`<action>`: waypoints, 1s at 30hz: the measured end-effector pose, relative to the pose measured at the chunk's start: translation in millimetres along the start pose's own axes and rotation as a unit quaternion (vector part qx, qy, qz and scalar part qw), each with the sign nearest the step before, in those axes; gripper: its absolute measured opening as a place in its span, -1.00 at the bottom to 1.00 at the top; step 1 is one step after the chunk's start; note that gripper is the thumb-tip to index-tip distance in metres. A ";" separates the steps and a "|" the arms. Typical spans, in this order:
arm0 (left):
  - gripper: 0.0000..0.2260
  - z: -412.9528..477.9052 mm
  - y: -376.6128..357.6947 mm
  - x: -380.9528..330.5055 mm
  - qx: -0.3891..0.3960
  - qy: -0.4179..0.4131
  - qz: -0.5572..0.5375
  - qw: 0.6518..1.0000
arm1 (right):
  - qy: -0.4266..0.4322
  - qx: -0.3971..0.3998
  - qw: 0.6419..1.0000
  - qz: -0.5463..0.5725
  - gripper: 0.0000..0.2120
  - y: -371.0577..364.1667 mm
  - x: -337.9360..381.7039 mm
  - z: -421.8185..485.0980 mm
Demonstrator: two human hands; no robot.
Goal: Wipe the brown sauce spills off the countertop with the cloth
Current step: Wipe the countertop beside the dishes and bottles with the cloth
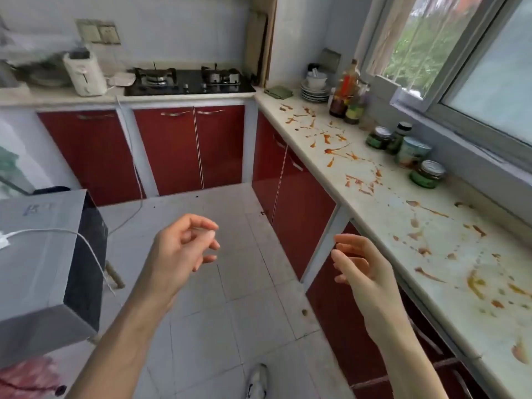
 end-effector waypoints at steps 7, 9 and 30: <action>-0.91 132.5 -24.0 -69.7 -0.035 -0.174 0.300 0.937 | 0.071 0.034 0.993 -0.089 -0.59 -41.7 31.2 157.0; -0.89 167.9 -25.3 -80.8 -0.035 -0.197 0.320 0.926 | 0.087 0.039 0.991 -0.094 -0.60 -61.6 41.7 199.6; -0.93 729.0 36.7 -78.4 0.076 -0.112 0.191 0.972 | 0.003 -0.061 0.997 -0.051 -0.78 -226.3 47.3 645.2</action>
Point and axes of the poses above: each hand's wrist, its own z-axis towards the middle knuckle, its own y-axis out of the back of the hand, x = y × z, the point moved 8 cm from there along z, towards the middle knuckle, and after that the axes turned 4 degrees about x, right-handed, at the moved point
